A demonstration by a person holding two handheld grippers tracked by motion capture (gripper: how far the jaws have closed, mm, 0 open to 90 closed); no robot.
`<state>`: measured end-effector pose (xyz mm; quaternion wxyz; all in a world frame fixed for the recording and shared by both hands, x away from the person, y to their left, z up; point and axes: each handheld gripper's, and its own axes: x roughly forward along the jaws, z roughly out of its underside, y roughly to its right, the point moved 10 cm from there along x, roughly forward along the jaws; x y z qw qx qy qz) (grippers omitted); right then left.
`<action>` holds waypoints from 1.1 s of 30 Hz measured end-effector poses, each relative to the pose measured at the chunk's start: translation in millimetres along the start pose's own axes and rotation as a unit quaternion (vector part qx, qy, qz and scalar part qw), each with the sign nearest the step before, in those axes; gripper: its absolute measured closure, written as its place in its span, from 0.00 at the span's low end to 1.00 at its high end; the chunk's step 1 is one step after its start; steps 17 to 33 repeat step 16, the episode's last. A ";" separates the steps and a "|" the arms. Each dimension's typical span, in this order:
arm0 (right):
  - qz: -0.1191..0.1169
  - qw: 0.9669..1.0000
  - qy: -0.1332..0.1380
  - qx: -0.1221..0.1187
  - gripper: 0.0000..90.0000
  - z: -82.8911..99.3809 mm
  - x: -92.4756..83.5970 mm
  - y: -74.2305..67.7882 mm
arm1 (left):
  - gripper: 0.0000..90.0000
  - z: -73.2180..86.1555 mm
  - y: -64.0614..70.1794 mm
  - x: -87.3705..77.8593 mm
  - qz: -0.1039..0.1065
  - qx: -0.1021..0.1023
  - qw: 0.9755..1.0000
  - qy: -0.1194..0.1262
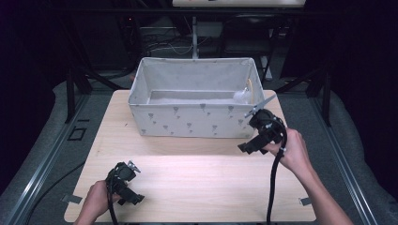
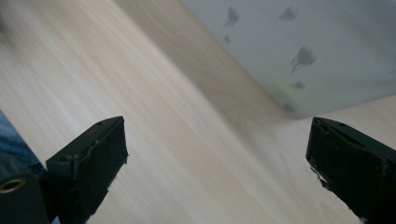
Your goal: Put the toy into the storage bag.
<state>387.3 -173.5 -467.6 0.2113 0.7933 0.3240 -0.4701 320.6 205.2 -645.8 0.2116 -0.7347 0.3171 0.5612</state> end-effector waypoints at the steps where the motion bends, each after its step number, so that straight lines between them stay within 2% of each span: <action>1: -0.002 1.000 -0.001 -0.001 0.06 6.0 4.7 -2.8 | 0.01 -0.1 0.0 0.0 0.001 -0.001 1.000 0.000; 3: -0.004 1.000 -0.010 0.004 0.05 18.7 12.9 -9.3 | 0.01 -0.6 0.7 -0.2 0.001 -0.001 1.000 0.000; 10: -0.034 0.998 -0.002 0.046 0.06 55.1 44.9 -27.6 | 0.01 -0.1 0.8 0.1 0.001 0.001 1.000 -0.003; 12: -0.030 0.998 0.003 0.053 0.06 63.0 56.4 -29.1 | 0.01 -0.4 0.8 0.5 0.001 0.002 1.000 -0.003; 15: -0.019 0.999 -0.015 0.044 0.05 73.9 70.5 -29.4 | 0.01 -0.9 1.6 0.6 0.001 0.004 1.000 -0.003; 16: -0.020 0.999 -0.013 0.045 0.05 75.5 74.7 -30.4 | 0.01 -1.1 1.5 0.5 0.001 0.006 1.000 -0.003; 33: -0.020 0.999 -0.013 0.045 0.05 75.5 74.7 -30.4 | 0.01 -1.1 1.5 0.5 0.001 0.006 1.000 -0.003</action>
